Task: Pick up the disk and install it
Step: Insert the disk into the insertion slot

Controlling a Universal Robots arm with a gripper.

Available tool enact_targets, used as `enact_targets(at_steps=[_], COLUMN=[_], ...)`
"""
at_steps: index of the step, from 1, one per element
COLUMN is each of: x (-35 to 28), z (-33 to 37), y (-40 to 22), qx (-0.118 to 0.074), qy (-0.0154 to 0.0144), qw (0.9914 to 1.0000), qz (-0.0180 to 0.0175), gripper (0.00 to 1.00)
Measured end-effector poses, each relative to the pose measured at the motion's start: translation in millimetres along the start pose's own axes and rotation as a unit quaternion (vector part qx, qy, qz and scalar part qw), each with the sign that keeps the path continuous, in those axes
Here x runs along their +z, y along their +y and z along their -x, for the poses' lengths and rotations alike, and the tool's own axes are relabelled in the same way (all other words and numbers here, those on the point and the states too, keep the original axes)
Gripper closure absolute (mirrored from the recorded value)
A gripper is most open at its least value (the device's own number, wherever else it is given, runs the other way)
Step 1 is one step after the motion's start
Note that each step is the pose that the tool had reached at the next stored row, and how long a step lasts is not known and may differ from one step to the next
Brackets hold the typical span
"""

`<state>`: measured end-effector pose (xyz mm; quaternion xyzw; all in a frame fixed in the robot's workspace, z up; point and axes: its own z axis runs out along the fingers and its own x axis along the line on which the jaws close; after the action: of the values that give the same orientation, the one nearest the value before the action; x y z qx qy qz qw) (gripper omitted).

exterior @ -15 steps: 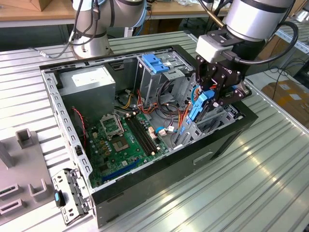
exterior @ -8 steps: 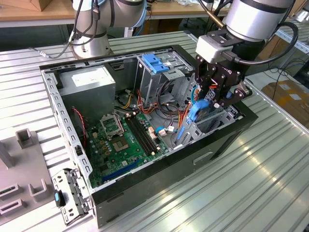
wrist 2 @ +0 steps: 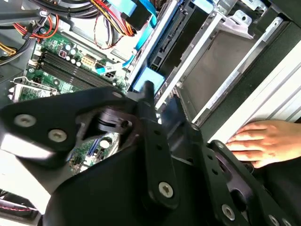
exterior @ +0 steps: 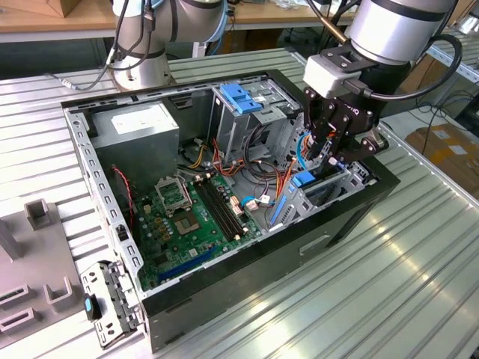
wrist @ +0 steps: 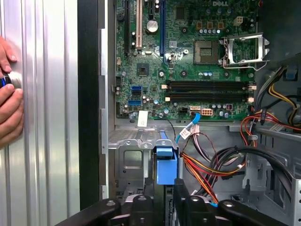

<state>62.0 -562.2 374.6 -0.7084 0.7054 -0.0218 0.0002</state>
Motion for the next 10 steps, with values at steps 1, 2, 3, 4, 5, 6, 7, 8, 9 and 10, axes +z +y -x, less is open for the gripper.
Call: enact_targets(at_steps=[1, 2, 3, 4, 5, 6, 7, 8, 9, 10], x=[0.0, 0.1, 0.1, 0.1, 0.1, 0.2, 0.2, 0.2, 0.3, 0.3], z=[0.0, 0.0, 0.0, 0.0, 0.0, 0.0, 0.0, 0.0, -0.1, -0.1], y=[0.0, 0.0, 0.0, 0.0, 0.0, 0.0, 0.0, 0.0, 0.0, 0.0], qx=[0.0, 0.0, 0.0, 0.0, 0.0, 0.0, 0.0, 0.0, 0.0, 0.0], qy=[0.0, 0.0, 0.0, 0.0, 0.0, 0.0, 0.0, 0.0, 0.0, 0.0], qw=[1.0, 1.0, 1.0, 1.0, 1.0, 1.0, 1.0, 1.0, 1.0, 1.0], qz=[0.0, 0.0, 0.0, 0.0, 0.0, 0.0, 0.0, 0.0, 0.0, 0.0], gripper=[0.7, 0.76, 0.76, 0.88, 0.88, 0.89, 0.89, 0.89, 0.89, 0.89])
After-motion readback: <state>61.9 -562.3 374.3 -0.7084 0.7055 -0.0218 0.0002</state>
